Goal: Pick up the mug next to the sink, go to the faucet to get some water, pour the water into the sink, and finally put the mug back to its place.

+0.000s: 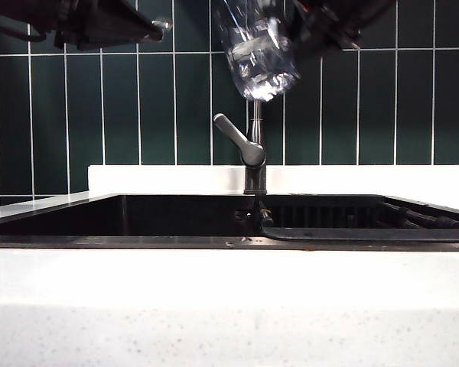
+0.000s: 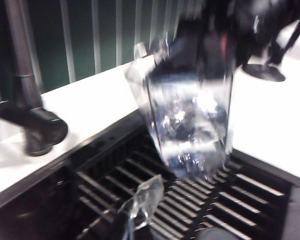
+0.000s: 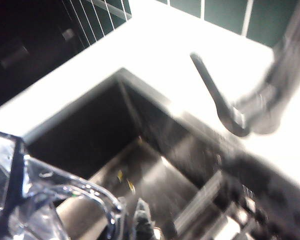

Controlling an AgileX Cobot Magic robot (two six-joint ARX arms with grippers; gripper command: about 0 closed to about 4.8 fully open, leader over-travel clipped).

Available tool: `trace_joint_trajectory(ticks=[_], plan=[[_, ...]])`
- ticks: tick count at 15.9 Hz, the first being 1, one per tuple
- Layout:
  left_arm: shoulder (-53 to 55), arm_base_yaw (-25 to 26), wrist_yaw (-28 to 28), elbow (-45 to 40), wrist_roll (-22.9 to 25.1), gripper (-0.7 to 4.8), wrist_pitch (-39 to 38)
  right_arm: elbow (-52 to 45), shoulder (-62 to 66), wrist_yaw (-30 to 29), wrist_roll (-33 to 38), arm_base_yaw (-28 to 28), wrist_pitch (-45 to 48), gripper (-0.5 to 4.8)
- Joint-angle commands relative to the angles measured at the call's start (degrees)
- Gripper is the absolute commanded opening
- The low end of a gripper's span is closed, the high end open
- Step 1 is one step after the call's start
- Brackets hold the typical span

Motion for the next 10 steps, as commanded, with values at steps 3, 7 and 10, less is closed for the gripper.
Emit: trace_joint_trajectory(ticks=[3,7,10], plan=[[-1.6,0.0,3.6,-0.4,-1.1,-0.05,0.6,-15.0,-8.0,3.1,1.7,0.0,19.8,-0.07],[-2.0,0.0,7.2,-0.5,-1.3,-0.06,-2.8,-21.5,-9.1,8.4,-1.9,0.0,22.1,-0.07],[-4.2,0.0,7.5,-2.3,-0.2,-0.06,-4.7,-25.3,-9.2,11.3,-6.1,0.1,25.6,-0.07]])
